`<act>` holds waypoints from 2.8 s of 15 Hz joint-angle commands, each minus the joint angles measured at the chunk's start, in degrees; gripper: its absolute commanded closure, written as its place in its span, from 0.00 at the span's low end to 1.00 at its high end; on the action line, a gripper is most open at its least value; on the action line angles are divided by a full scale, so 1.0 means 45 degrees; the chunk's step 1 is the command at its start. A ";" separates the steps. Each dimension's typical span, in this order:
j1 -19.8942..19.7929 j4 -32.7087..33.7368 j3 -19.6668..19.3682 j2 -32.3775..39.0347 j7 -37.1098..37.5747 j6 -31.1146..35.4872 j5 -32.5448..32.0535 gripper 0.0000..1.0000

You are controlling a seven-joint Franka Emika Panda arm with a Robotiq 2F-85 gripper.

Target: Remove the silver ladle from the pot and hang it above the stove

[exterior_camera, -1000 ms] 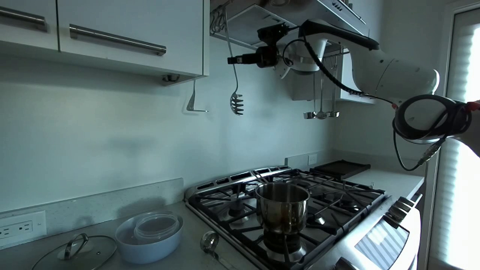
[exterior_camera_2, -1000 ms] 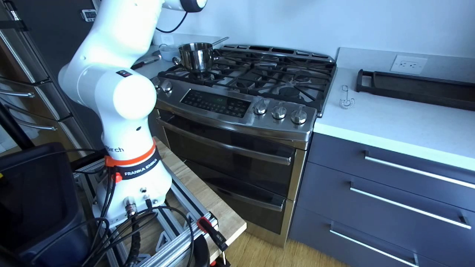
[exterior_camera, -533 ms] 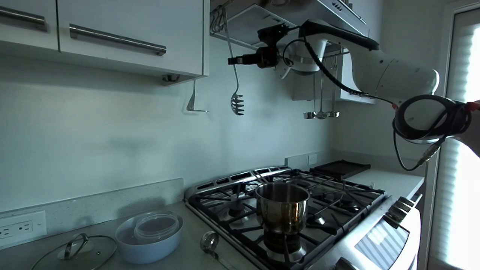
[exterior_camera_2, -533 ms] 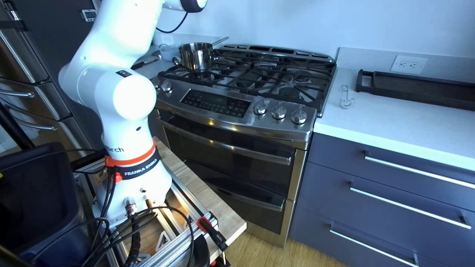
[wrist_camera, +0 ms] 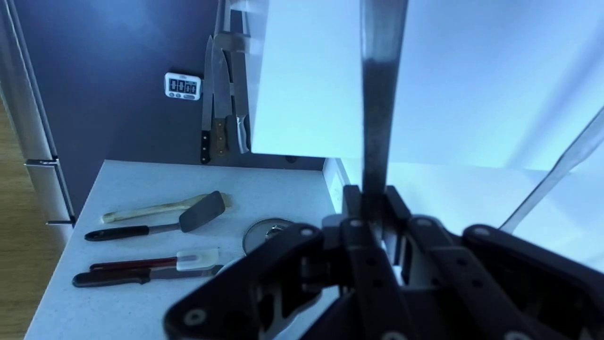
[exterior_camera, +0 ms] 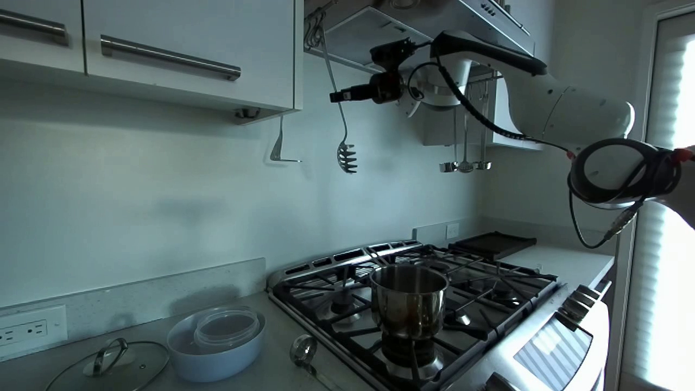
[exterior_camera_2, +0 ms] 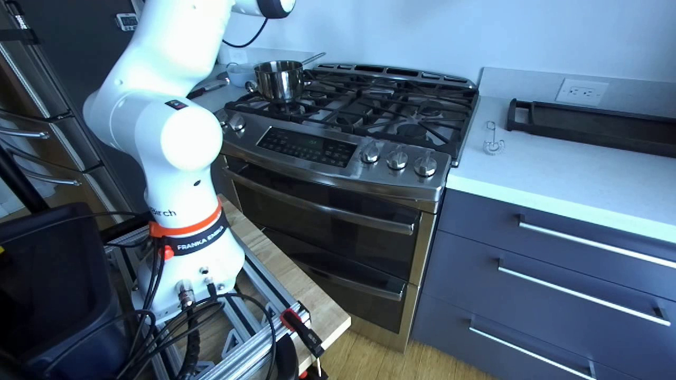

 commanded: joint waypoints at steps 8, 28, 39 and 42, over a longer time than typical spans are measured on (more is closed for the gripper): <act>0.0050 0.0452 0.0051 0.0288 0.0612 -0.0403 -0.0759 0.97; -0.1489 0.0339 -0.0029 -0.0182 -0.1983 -0.1964 -0.1643 0.00; -0.1914 0.0786 0.0256 0.0411 -0.9212 -0.0447 -0.1858 0.00; -0.1935 0.0300 0.0200 0.0110 -0.9055 -0.0474 -0.2025 0.00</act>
